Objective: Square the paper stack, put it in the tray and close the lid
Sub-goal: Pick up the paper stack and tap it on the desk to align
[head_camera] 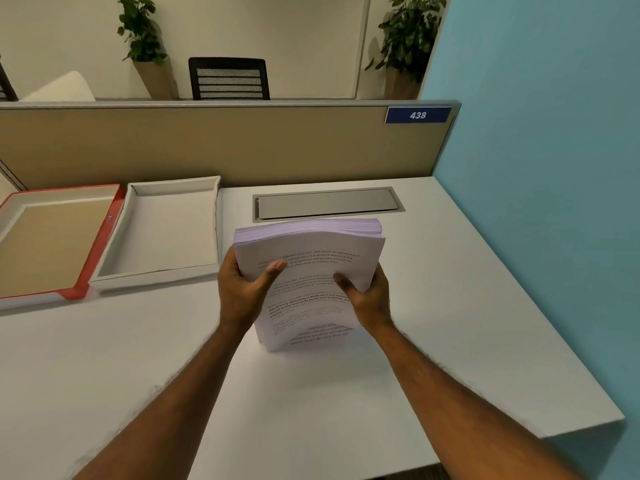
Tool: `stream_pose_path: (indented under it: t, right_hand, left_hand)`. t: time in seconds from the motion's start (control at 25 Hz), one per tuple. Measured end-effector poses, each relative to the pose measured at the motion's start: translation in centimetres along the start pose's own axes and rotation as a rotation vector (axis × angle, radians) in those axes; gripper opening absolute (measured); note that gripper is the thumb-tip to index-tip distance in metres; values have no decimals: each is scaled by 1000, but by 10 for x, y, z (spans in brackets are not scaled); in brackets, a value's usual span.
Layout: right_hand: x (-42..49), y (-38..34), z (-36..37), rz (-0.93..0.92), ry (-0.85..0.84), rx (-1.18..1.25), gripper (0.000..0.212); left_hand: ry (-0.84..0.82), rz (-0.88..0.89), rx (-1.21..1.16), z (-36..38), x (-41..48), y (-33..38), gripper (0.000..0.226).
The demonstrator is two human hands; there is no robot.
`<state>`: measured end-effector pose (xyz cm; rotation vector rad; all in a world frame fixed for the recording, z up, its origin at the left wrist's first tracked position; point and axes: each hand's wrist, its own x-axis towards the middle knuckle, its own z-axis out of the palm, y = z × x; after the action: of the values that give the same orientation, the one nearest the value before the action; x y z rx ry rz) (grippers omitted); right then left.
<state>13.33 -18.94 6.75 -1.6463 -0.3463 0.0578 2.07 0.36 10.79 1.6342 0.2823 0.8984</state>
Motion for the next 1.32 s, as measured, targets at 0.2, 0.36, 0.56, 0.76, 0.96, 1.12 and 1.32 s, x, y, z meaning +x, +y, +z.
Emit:
stream_pose_path:
  t: [0.2, 0.36, 0.56, 0.76, 0.96, 1.12, 1.32]
  right_hand:
    - [-1, 10, 5, 46, -27, -71, 55]
    - [28, -9, 5, 66, -98, -171, 53]
    - [57, -20, -1, 341, -192, -154, 43]
    - [60, 5, -7, 620, -288, -146, 39]
    - [67, 35, -7, 766, -294, -193, 45]
    - [76, 51, -1, 772, -289, -226, 49]
    - [79, 65, 3, 750, -289, -324, 52]
  left_hand:
    - [-29, -133, 75, 3, -14, -29, 51]
    - [-34, -199, 113, 8, 15, -26, 51]
    - [-90, -531, 129, 9, 41, -34, 49]
    - [-144, -1000, -3, 15, 28, -66, 39]
    - [-116, -1050, 46, 32, 14, -96, 28]
    - [-121, -977, 151, 40, 18, -114, 24]
    - [-147, -870, 531, 52, 18, -122, 29]
